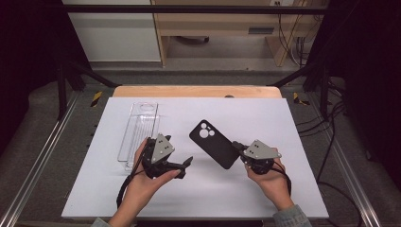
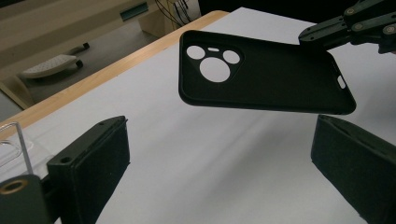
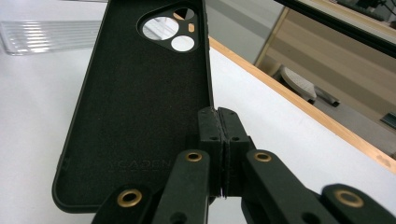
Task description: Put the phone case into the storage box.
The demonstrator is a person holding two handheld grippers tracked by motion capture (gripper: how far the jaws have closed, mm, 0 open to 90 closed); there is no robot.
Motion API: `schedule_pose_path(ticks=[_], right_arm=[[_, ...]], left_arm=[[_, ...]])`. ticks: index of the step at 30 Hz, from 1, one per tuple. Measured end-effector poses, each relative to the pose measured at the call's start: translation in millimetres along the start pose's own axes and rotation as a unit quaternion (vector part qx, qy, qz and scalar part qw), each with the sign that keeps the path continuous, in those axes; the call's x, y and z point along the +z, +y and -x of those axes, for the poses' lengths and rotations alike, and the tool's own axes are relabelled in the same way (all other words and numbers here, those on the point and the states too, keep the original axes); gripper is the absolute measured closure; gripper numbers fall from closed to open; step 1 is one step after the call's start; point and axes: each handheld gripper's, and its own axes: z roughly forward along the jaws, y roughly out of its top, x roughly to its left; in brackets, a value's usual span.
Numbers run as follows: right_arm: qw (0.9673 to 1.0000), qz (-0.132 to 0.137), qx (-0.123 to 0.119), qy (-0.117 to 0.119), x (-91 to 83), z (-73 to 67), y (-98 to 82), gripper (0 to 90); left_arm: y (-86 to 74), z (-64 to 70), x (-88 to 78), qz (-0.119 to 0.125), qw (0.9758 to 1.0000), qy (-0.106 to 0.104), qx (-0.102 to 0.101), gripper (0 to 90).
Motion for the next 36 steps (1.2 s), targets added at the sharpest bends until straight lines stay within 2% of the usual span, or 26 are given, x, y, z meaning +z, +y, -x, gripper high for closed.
schedule_pose_path(ticks=[4, 6, 13, 16, 18, 21, 26, 36], right_arm=[[1.0000, 0.004, -0.001, 0.000, -0.4, -1.2, 0.3, 89.7], [1.0000, 0.008, -0.003, 0.000, -1.2, -1.2, 1.0, 89.7], [0.9999, 0.014, -0.004, -0.001, -3.3, -1.4, 2.4, 89.7], [0.9999, 0.017, -0.004, 0.000, -3.7, -2.0, 3.0, 89.7], [0.9998, 0.018, -0.006, 0.001, -3.8, -2.5, 3.2, 89.7], [0.9998, 0.018, -0.007, 0.002, -3.6, -3.5, 3.6, 89.7], [0.9997, 0.023, -0.007, 0.000, -4.9, -3.4, 4.5, 89.6], [0.9996, 0.026, -0.011, -0.002, -5.9, -4.5, 5.7, 89.6]], left_arm=[[6.2, -3.7, 5.3, -0.007, 1.0000, -0.003, 0.000, 4.9], [10.9, -8.1, 8.0, -0.007, 0.9998, -0.013, -0.013, 5.6], [22.1, -21.8, 17.8, -0.029, 0.9986, -0.034, -0.028, 13.2], [24.9, -27.8, 23.8, -0.035, 0.9974, -0.047, -0.041, 16.7], [27.5, -32.1, 28.6, -0.040, 0.9963, -0.054, -0.054, 23.6], [32.4, -37.7, 36.9, -0.049, 0.9947, -0.066, -0.061, 27.5], [39.4, -44.2, 51.1, -0.069, 0.9926, -0.080, -0.060, 30.8], [42.7, -48.3, 64.3, -0.079, 0.9869, -0.115, -0.082, 38.6]])
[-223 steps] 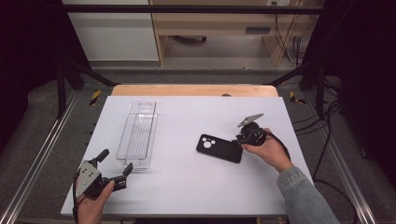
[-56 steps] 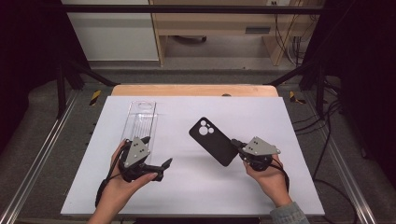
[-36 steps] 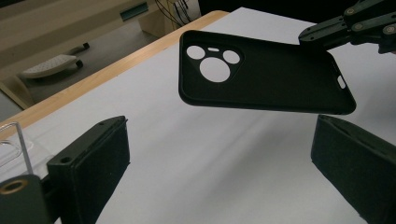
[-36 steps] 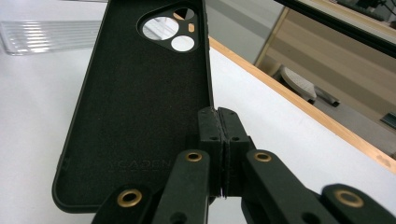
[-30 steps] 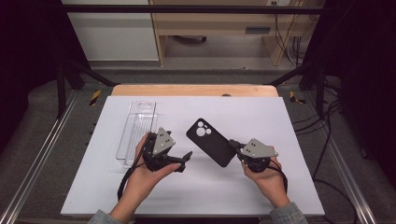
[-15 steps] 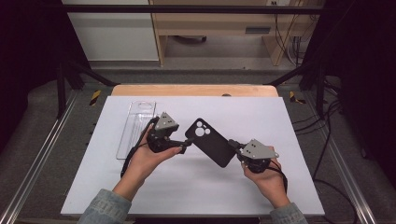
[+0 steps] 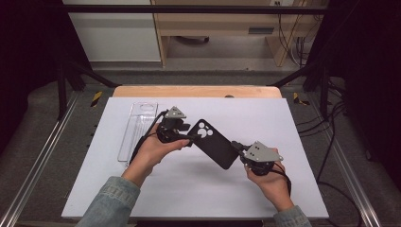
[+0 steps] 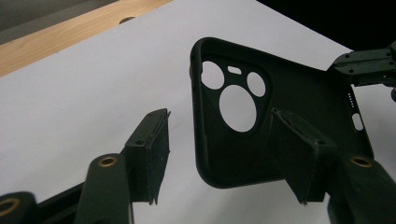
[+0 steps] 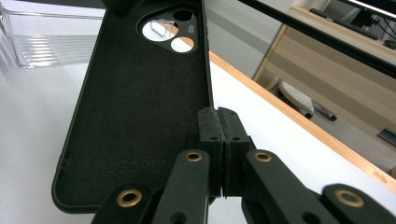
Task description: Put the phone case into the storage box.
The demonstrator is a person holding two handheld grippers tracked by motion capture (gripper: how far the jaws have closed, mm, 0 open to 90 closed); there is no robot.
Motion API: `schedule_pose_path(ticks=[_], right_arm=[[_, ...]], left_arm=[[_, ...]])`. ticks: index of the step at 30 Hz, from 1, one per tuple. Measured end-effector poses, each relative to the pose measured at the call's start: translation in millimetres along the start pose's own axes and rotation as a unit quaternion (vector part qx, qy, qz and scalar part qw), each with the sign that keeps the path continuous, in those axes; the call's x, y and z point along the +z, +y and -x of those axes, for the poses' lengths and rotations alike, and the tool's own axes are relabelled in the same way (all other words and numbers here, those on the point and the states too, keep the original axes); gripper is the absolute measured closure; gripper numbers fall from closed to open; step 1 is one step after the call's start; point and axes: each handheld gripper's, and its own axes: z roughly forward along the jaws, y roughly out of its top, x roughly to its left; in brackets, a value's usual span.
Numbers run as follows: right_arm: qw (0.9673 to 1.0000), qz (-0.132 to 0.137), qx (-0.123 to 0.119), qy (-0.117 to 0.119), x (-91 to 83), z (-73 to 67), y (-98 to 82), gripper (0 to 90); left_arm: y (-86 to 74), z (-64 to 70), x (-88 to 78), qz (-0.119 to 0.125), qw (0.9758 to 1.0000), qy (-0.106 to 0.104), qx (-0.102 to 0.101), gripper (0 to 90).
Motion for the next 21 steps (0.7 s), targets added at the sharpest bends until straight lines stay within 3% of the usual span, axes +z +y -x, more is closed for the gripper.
schedule_pose_path(ticks=[21], right_arm=[[1.0000, 0.000, 0.002, 0.003, 2.4, -0.8, -1.6, 89.5]], left_arm=[[-0.2, -4.6, 3.0, -0.002, 0.9997, -0.018, -0.013, 57.8]])
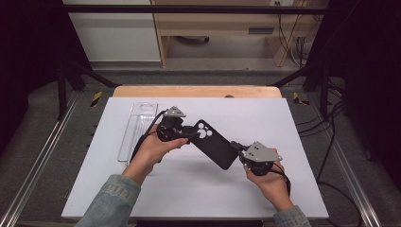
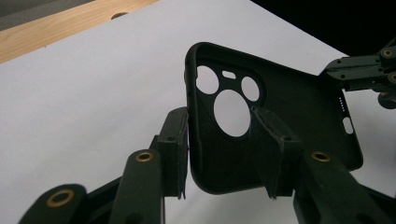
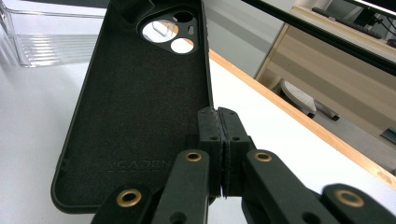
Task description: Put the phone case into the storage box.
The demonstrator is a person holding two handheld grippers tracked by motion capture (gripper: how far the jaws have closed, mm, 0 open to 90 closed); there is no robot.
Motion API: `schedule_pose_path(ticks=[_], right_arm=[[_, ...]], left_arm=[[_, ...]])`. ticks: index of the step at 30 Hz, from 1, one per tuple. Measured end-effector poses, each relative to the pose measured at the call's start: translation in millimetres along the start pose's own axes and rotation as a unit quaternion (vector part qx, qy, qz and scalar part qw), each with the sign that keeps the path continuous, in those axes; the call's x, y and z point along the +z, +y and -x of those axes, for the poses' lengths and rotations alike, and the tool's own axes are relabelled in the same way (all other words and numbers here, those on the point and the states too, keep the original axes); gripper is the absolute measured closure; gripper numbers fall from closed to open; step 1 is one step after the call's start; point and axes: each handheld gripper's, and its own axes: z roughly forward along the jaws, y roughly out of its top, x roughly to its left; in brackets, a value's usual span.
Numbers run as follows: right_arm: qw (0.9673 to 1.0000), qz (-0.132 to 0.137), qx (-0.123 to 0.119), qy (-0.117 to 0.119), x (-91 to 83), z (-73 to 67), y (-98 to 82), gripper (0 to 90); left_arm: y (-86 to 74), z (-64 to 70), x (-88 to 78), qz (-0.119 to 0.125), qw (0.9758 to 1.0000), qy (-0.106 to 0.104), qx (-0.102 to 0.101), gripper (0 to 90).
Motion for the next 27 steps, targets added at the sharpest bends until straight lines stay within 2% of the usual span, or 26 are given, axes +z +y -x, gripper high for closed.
schedule_pose_path(ticks=[4, 11, 27], right_arm=[[1.0000, -0.001, 0.002, -0.001, -0.1, 0.3, -0.4, 89.5], [1.0000, -0.004, 0.003, -0.002, 0.5, 0.6, -1.4, 89.6], [0.9999, -0.010, 0.004, -0.002, 3.3, 0.4, -4.4, 89.2]], left_arm=[[0.6, -0.4, -0.1, 0.002, 1.0000, 0.006, -0.005, 64.1], [1.2, -1.7, -3.3, 0.006, 0.9999, 0.004, -0.014, 72.8], [4.2, 2.3, -9.9, 0.020, 0.9997, 0.002, -0.013, 80.8]])
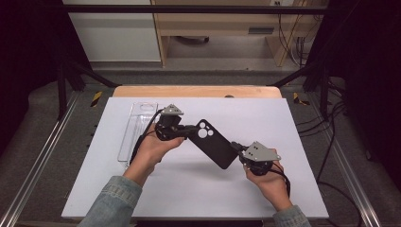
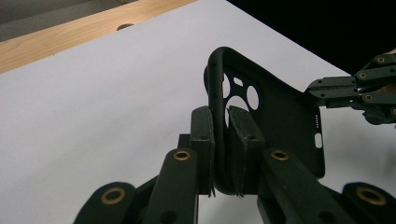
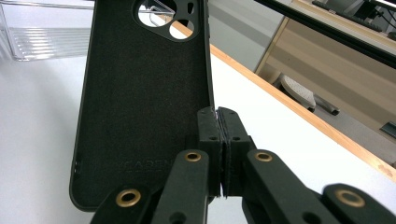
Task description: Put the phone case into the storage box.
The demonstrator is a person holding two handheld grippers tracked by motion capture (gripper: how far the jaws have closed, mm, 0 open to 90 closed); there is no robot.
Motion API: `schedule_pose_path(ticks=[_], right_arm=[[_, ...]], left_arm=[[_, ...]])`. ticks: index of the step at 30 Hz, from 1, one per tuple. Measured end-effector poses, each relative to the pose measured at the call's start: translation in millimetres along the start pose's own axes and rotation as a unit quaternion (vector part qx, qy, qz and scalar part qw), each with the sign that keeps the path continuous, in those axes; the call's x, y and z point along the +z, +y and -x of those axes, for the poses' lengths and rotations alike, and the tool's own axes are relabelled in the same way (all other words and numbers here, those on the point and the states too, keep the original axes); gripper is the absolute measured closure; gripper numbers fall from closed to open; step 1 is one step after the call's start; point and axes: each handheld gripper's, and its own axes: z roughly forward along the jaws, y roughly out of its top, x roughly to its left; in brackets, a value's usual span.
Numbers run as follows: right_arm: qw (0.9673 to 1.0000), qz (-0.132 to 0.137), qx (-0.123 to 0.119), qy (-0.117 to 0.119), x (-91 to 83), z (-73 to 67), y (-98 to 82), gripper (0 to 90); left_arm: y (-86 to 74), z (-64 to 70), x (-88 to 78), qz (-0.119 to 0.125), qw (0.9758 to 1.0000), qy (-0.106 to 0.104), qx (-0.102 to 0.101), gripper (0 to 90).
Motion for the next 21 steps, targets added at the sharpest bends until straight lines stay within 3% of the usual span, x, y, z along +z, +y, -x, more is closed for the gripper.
schedule_pose_path(ticks=[21], right_arm=[[0.9999, 0.004, 0.004, 0.009, 3.8, -2.3, -0.9, 88.9]], left_arm=[[0.2, 0.7, -9.5, 0.009, 0.9999, -0.006, 0.006, 83.1]])
